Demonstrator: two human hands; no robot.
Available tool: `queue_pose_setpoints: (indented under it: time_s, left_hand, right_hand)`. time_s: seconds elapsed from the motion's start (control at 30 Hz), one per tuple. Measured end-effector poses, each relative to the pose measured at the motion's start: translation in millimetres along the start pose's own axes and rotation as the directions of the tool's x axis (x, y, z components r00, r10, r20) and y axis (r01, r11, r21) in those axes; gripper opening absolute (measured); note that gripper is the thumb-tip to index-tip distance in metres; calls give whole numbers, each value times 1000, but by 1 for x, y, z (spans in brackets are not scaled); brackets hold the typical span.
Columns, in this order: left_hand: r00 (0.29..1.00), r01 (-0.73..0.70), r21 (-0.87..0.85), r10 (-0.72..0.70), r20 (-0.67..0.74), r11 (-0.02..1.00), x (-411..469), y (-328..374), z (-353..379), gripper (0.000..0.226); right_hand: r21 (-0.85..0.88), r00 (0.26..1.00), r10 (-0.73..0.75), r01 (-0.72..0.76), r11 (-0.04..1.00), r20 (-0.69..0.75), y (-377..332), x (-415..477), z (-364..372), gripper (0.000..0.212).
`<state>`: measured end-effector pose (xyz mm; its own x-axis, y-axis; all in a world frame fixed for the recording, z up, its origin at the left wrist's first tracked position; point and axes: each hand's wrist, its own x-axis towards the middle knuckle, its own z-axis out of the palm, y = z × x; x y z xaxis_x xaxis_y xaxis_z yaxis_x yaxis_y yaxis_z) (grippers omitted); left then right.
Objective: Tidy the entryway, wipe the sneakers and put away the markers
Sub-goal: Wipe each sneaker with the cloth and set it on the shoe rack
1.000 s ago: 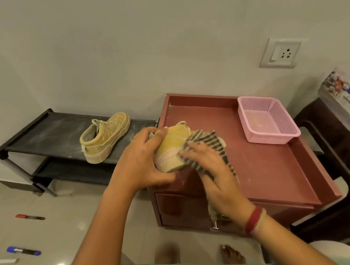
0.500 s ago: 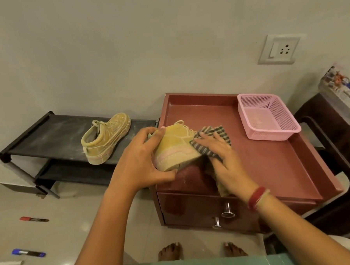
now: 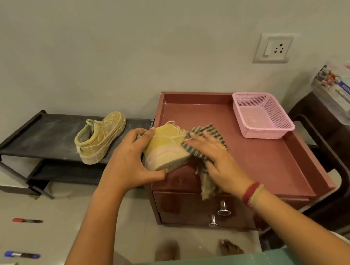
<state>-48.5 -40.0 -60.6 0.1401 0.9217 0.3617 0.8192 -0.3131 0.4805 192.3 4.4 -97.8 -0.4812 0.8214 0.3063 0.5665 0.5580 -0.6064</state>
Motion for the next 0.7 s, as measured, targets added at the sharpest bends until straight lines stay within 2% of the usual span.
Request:
queue_pose_setpoints:
  time_s: [0.1, 0.23, 0.33, 0.53, 0.63, 0.7]
  left_hand:
    - [1000, 25, -20, -24, 12, 999, 2, -1, 0, 103]
    - [993, 53, 42, -57, 101, 998, 4, -5, 1, 105]
    - [978, 90, 98, -106, 177, 991, 0, -8, 6, 111]
    - [967, 122, 136, -149, 205, 983, 3, -4, 8, 110]
    - [974, 92, 130, -116, 195, 987, 3, -3, 4, 106]
    - [980, 73, 134, -96, 174, 988, 1, -4, 0, 107]
  right_hand:
    - [23, 992, 101, -100, 995, -70, 7, 8, 0, 62]
    - [21, 1000, -11, 11, 1000, 1, -25, -7, 18, 65]
    - [49, 1000, -22, 21, 999, 19, -31, -11, 25, 63]
    - [282, 989, 82, -45, 958, -123, -34, -3, 33, 57]
    - [207, 979, 45, -3, 978, -199, -27, 3, 27, 49]
    - [111, 987, 19, -1, 994, -160, -25, 2, 28, 54]
